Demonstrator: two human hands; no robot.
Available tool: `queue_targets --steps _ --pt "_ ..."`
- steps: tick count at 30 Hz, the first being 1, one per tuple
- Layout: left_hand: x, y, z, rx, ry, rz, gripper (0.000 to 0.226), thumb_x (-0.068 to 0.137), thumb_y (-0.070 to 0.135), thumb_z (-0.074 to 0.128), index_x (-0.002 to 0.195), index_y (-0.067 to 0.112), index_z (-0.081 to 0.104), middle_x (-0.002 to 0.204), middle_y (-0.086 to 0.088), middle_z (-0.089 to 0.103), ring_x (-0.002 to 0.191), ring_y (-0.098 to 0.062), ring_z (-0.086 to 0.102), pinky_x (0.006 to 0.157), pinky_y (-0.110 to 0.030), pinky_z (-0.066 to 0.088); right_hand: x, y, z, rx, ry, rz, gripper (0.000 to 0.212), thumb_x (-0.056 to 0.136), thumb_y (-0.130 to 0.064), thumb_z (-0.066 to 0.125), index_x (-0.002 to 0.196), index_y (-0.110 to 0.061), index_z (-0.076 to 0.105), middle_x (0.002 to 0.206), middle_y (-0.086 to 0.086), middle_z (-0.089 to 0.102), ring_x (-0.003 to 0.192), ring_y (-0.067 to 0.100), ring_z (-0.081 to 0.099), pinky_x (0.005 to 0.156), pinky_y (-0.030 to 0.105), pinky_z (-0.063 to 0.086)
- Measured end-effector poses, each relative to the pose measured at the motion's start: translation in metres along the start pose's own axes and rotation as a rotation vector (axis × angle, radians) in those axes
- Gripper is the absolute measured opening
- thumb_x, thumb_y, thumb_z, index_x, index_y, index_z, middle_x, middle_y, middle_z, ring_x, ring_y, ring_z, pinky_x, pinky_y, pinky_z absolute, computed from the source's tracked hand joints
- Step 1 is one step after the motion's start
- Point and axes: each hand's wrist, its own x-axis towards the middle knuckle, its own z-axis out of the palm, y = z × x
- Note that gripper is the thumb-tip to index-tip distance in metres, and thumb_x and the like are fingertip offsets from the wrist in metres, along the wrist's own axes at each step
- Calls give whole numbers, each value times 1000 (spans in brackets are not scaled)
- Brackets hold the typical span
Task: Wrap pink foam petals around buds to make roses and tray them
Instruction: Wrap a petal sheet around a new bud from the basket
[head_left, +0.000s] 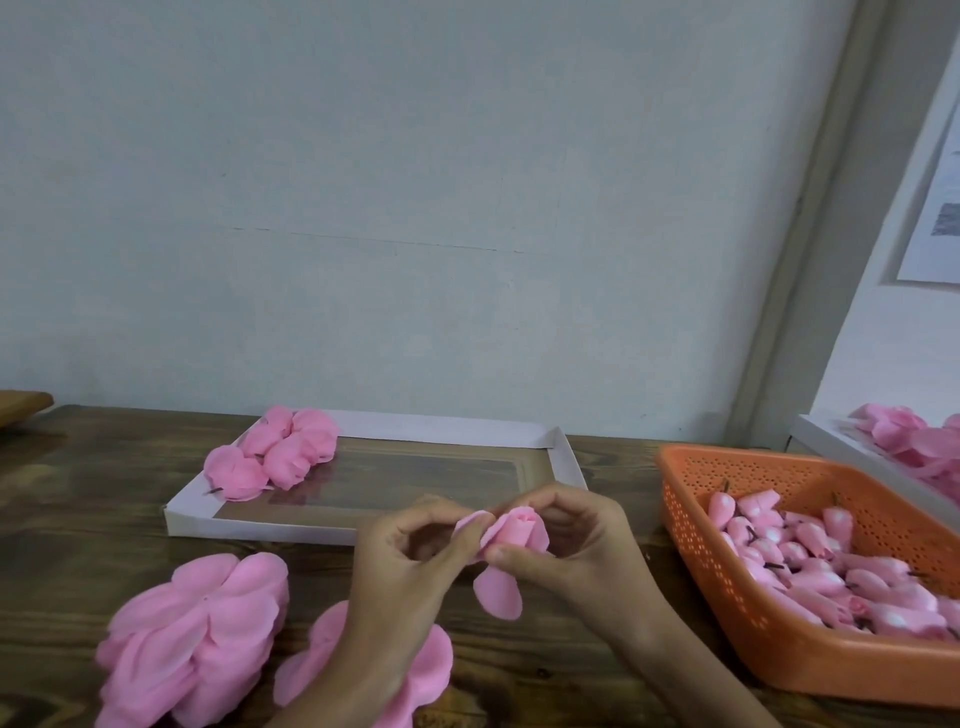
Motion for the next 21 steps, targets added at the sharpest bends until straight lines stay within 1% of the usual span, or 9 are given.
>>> queue_targets --steps 4,5,7,9,10,13,16,18,21 --pt "1 -1 2 59 4 112 14 84 24 87 79 12 83 76 -10 70 73 -24 66 66 -31 54 -1 -1 5 -57 56 9 24 76 -7 92 94 -5 76 94 9 81 87 30 77 80 49 64" --pt "0 0 3 67 -6 117 15 88 23 82 78 11 82 78 -10 70 75 -23 66 67 -30 53 -1 -1 5 -63 75 14 25 76 -7 92 94 -4 76 94 9 81 87 31 78 80 51 64" --pt "-2 2 2 64 -45 68 23 97 25 70 82 12 81 85 -8 73 83 -21 69 72 -23 53 -2 -2 6 -91 120 20 27 75 -10 93 95 -6 76 94 8 81 88 30 78 80 53 64" --pt "-5 7 1 41 -72 -40 26 104 24 59 97 18 84 99 0 79 98 -11 74 80 -14 52 -2 -3 6 -115 156 23 26 74 -12 93 94 -10 77 93 5 81 87 28 78 78 49 65" --pt "-4 10 -1 22 -71 -74 26 104 21 57 105 24 83 104 2 81 104 -9 74 84 -15 53 -2 -3 5 -114 163 23 24 74 -10 93 93 -12 77 92 5 81 86 27 78 76 47 65" --pt "2 13 -3 -6 -66 -83 36 93 1 68 109 31 80 100 -6 81 98 -17 76 81 -20 57 -1 -5 3 -61 155 37 21 77 -4 91 92 -7 76 92 9 80 85 28 77 75 44 64" --pt "5 15 -4 -32 -63 -94 29 79 6 77 101 24 82 97 -9 81 95 -21 77 77 -20 59 -1 -5 4 -15 121 77 24 78 -5 90 96 -3 75 94 10 80 87 28 77 76 37 64" --pt "5 13 -3 -4 -64 -92 28 86 7 74 103 28 82 100 -2 80 96 -15 76 76 -18 57 -1 -6 6 20 115 96 25 78 -4 89 97 0 74 95 11 80 89 32 77 79 40 63" --pt "-1 8 3 26 -100 -121 23 99 28 63 113 38 77 102 10 74 100 -7 70 81 -20 56 -3 -6 11 50 64 104 26 78 -2 89 97 3 73 94 13 80 88 30 78 77 35 62"
